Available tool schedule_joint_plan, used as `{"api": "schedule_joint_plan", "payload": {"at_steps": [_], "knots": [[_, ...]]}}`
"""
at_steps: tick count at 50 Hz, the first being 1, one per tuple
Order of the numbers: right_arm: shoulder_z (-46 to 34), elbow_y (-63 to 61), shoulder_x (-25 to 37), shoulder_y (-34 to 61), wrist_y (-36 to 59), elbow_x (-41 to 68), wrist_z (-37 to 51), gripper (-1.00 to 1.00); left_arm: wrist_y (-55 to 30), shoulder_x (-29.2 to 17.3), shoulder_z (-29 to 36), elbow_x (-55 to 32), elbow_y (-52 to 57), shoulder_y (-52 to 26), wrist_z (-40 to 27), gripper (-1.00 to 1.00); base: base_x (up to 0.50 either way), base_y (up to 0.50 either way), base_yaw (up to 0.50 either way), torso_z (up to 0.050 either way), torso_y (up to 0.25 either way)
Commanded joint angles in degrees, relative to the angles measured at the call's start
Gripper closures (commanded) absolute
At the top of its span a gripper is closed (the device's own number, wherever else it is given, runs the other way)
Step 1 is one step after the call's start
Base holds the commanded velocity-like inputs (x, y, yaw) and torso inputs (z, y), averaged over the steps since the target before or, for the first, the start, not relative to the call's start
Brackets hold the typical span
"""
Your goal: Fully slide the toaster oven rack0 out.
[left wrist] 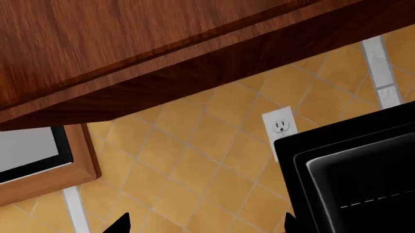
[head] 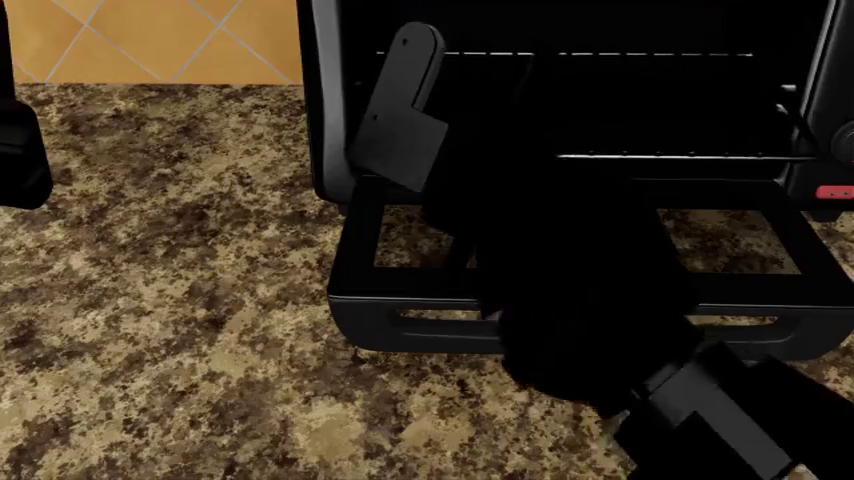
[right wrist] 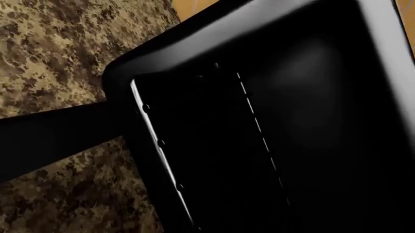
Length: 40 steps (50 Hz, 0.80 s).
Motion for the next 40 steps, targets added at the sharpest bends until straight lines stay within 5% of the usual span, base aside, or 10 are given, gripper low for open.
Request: {"api": "schedule_joint_plan", "payload": {"at_steps": [1, 13, 27, 28, 40], "knots": [[0.85, -14.58, 5.39, -1.14, 7.18, -2.03, 1.09, 1.0, 0.91, 0.01, 0.45, -0.05, -0.06, 0.02, 0.3, -1.0, 0.0, 0.0, 0.0, 0.0, 0.0], [1.52, -34.12, 11.62, -3.94, 16.87, -2.12, 2.01, 1.0, 0.81, 0.28, 0.57, -0.03, 0.32, -0.19, 0.63, -1.0, 0.0, 0.0, 0.0, 0.0, 0.001], [3.38, -43.09, 15.15, -5.62, 21.0, -1.7, 3.0, 1.0, 1.06, 0.69, 0.57, -0.09, 0.05, -0.42, 0.72, -1.0, 0.0, 0.0, 0.0, 0.0, 0.001], [3.45, -43.25, 15.22, -5.61, 21.08, -1.77, 3.12, -1.0, 1.31, 0.78, 0.34, -0.3, -0.04, -0.31, 0.63, -1.0, 0.0, 0.0, 0.0, 0.0, 0.0], [4.77, -52.94, 17.92, -6.33, 26.41, -1.58, 3.57, -1.0, 1.35, 0.89, 0.33, -0.94, -0.06, -0.45, 0.3, -1.0, 0.0, 0.0, 0.0, 0.0, 0.0]]}}
